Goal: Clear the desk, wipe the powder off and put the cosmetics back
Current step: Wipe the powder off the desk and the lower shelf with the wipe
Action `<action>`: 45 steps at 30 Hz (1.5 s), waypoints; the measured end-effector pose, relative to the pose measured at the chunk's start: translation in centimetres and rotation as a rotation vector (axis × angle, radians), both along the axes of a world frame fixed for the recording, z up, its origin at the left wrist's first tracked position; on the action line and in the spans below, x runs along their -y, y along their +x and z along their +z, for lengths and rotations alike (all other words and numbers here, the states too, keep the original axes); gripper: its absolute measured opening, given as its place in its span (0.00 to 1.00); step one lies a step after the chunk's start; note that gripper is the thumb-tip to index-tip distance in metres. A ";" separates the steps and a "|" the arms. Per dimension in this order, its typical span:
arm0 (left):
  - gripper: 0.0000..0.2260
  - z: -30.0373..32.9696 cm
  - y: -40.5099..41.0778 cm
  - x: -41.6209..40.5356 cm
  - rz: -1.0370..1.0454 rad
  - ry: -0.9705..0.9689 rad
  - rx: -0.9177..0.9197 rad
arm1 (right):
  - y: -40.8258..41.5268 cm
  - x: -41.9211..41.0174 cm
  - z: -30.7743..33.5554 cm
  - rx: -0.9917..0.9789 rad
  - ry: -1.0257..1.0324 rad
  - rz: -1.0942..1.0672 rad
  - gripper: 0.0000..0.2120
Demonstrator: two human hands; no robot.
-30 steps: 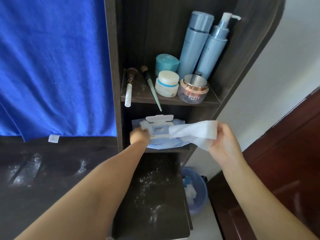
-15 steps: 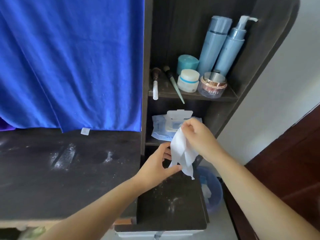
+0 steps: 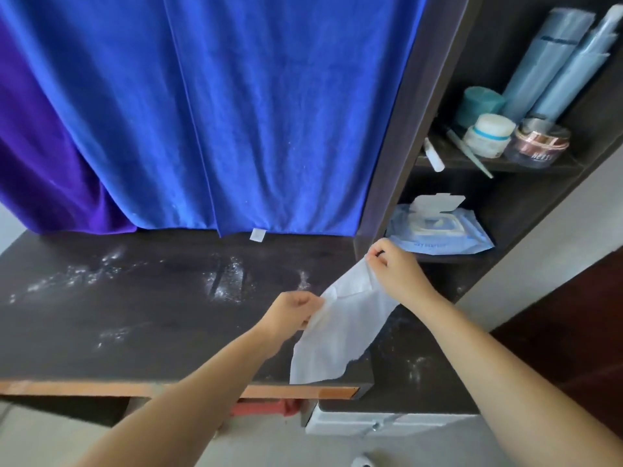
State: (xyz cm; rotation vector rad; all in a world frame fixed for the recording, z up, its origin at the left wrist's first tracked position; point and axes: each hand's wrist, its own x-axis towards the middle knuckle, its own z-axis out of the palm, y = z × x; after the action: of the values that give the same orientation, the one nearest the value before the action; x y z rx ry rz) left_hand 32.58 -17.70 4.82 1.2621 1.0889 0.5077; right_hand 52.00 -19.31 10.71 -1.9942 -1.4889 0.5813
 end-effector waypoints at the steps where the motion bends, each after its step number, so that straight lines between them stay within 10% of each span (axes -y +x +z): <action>1: 0.10 -1.1 -0.2 -0.4 0.045 0.015 -0.066 | -0.8 -0.6 -1.5 -0.047 -0.017 -0.054 0.06; 7: 0.10 -5.9 -4.9 -1.9 0.183 0.394 -0.508 | -6.8 0.4 -9.4 -0.080 0.050 -0.187 0.20; 14: 0.19 -12.0 -15.0 -1.5 0.066 0.840 -0.940 | -13.4 0.4 -18.3 0.490 -0.284 -0.024 0.35; 21: 0.20 -12.7 -15.5 -1.7 0.155 0.811 -0.968 | -18.7 0.7 -19.0 0.605 0.000 0.557 0.23; 30: 0.19 -12.5 -15.5 -1.5 0.150 0.834 -0.975 | -7.5 1.8 -19.3 0.529 -0.281 -0.181 0.32; 38: 0.20 -12.4 -15.4 -1.7 0.133 0.806 -0.999 | -18.3 1.6 -18.6 0.623 0.002 0.597 0.22; 45: 0.19 -12.4 -15.4 -1.7 0.134 0.817 -0.997 | -3.9 -0.6 -18.3 0.592 -0.265 0.103 0.30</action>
State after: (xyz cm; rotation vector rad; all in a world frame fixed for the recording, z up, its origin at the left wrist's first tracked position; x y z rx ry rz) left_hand 17.21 -15.97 -7.60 2.2932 1.8991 0.4304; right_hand 48.13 -18.75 -7.57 -2.4449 -1.9488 0.2391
